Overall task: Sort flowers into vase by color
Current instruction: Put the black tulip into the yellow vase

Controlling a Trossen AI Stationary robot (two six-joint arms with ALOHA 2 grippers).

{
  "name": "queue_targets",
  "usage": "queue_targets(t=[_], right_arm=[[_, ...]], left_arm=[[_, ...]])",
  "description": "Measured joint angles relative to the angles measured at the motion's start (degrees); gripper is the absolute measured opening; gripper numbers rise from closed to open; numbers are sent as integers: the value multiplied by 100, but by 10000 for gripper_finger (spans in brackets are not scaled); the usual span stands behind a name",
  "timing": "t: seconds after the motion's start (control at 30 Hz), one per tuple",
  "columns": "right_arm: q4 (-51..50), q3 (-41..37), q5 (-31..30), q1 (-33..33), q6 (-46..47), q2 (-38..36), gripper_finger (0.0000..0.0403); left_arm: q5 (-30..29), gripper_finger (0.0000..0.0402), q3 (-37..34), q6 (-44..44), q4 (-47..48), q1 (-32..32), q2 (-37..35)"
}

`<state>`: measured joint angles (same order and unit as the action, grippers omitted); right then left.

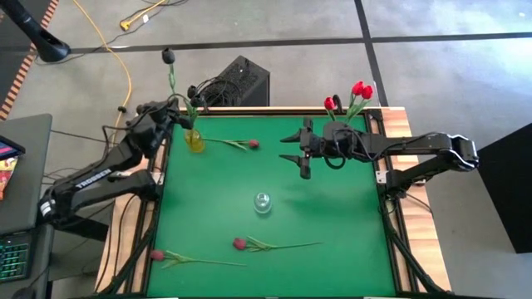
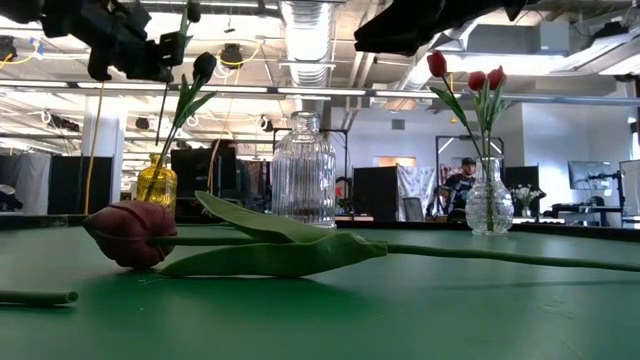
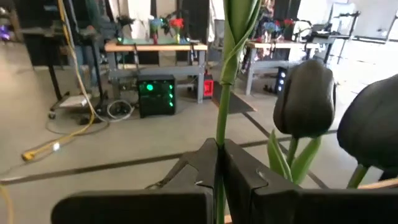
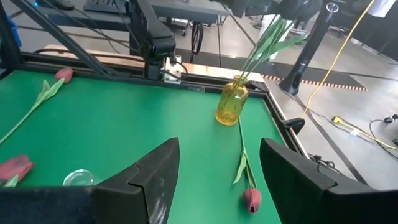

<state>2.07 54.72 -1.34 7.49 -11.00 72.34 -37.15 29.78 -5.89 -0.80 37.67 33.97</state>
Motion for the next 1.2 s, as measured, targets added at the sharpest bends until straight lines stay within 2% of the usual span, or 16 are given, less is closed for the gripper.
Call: queue_targets(t=[0.17,0.5,0.9,1.03,1.2], right_arm=[[-50,0,1,2,0,0,249],[-104,0,4,2,0,0,249],[-226,0,4,-59,3,0,249],[-344,0,6,-79,15,0,249],[-613,0,8,-76,160,0,249]], left_arm=[[418,0,-43,-208,-54,246,92],[584,0,-924,-414,-855,351,-190],[818,1,-1340,-456,-863,348,-226],[1193,19,-1340,-225,-890,348,-226],[1427,65,-1339,-42,-846,348,-227]])
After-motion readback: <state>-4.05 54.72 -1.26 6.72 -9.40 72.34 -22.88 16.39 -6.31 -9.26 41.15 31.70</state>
